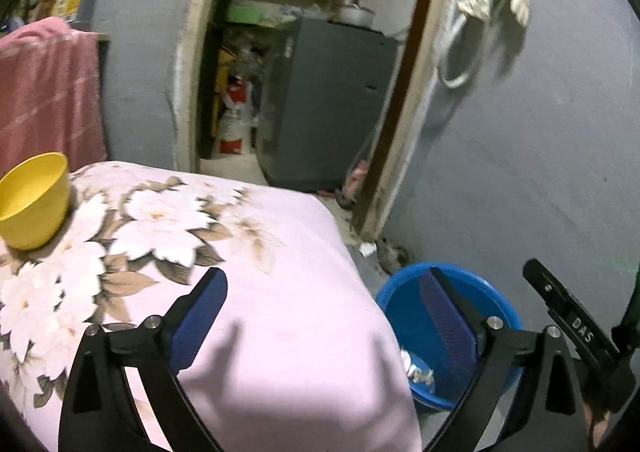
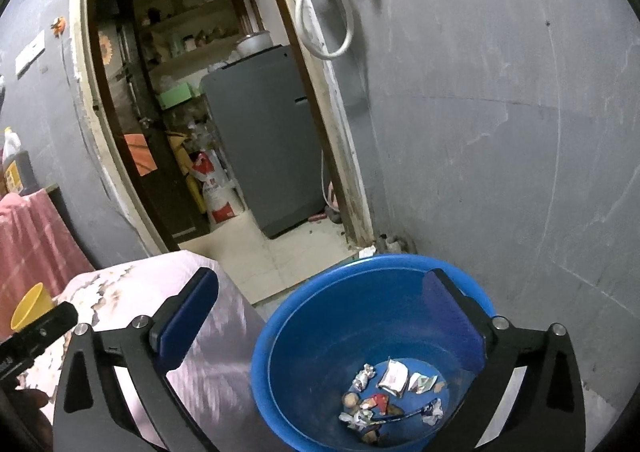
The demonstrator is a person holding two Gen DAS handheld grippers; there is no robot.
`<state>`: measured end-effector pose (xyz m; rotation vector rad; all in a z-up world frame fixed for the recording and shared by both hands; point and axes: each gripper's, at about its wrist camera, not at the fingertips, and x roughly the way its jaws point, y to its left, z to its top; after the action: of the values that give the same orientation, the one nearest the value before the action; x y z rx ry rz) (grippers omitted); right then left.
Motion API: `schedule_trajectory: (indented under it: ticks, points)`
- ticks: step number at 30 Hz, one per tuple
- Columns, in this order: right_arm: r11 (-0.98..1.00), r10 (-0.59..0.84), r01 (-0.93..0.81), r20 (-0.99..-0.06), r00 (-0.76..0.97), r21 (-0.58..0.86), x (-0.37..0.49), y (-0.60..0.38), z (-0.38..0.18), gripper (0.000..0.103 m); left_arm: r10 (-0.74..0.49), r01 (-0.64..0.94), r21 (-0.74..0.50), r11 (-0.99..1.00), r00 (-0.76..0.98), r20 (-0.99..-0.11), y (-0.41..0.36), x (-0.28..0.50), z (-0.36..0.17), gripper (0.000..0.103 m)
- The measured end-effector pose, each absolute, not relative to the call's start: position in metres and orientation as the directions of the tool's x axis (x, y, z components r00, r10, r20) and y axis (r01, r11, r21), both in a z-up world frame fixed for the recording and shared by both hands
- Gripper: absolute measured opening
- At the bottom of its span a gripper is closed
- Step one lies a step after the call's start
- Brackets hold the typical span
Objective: Collect trash
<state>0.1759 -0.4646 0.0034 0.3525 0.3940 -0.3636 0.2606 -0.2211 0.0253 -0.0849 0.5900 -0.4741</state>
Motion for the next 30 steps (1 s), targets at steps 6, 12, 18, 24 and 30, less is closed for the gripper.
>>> schedule_trajectory:
  ticks: [6, 12, 18, 24, 30]
  points:
    - [0.894, -0.292, 0.390, -0.372, 0.881, 0.222, 0.166, -0.443, 0.015, 0.103, -0.441, 0.381, -0.222, 0.897, 0.760, -0.477, -0.197, 0.250, 0.035, 0.098]
    - [0.909, -0.297, 0.368, -0.316, 0.901, 0.196, 0.153, -0.423, 0.023, 0.103, -0.412, 0.357, -0.204, 0.911, 0.793, -0.449, -0.177, 0.235, 0.043, 0.098]
    - [0.926, -0.271, 0.331, -0.290, 0.918, 0.182, 0.134, -0.404, 0.024, 0.103, -0.392, 0.348, -0.181, 0.920, 0.824, -0.409, -0.160, 0.213, 0.050, 0.098]
    - [0.933, -0.266, 0.317, -0.267, 0.926, 0.171, 0.110, -0.387, 0.030, 0.103, -0.392, 0.355, -0.166, 0.920, 0.837, -0.383, -0.147, 0.192, 0.052, 0.098]
    - [0.935, -0.277, 0.318, -0.237, 0.931, 0.156, 0.086, -0.373, 0.034, 0.103, -0.402, 0.364, -0.171, 0.916, 0.841, -0.362, -0.134, 0.172, 0.054, 0.098]
